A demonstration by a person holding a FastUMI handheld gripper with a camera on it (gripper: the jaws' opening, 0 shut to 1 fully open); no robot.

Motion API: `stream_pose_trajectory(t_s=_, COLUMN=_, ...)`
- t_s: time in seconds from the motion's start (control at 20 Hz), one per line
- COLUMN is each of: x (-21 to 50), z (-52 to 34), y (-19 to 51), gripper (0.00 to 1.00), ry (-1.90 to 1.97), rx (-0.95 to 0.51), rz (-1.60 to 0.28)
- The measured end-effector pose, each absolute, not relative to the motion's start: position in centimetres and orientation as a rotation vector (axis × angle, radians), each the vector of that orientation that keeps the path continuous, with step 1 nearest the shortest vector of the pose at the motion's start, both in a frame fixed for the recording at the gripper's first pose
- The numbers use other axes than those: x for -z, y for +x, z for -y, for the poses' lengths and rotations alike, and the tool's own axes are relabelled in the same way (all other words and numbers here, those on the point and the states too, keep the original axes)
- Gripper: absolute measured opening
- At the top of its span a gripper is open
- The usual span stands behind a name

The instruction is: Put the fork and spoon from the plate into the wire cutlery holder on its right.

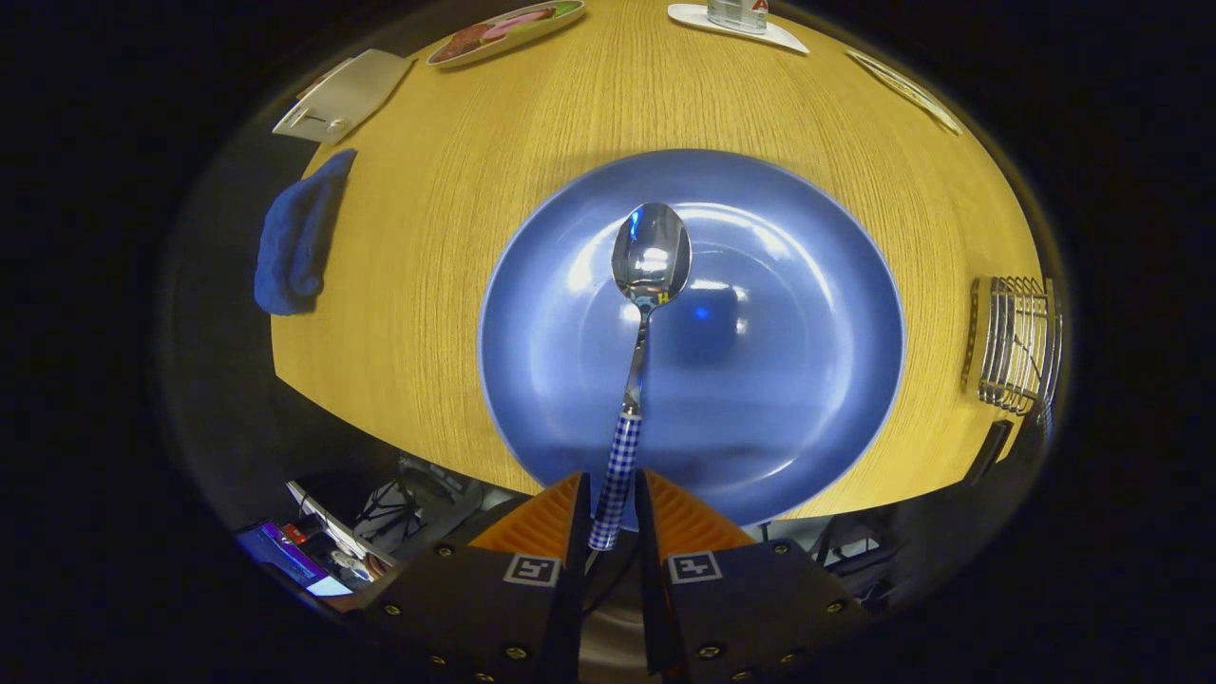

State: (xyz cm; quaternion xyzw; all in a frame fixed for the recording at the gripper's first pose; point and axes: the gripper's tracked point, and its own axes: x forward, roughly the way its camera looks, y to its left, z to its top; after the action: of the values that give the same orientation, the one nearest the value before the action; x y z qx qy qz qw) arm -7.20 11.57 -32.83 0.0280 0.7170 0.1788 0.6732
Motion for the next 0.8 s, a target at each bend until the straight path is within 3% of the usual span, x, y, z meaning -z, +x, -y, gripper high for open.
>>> stream_pose_trajectory(t_s=0.4, x=33.5, z=-11.4, y=-6.7, gripper=0.24, ry=0.095, rx=-0.423, rz=-1.599)
stream_pose_trajectory(t_s=0.45, x=33.5, z=-11.0, y=-7.1, gripper=0.06, ry=0.085, rx=-0.425, rz=-1.618)
stream_pose_trajectory(t_s=0.8, x=31.4, z=-10.9, y=-6.6, gripper=0.06, ry=0.113, rx=-0.509, rz=-1.597)
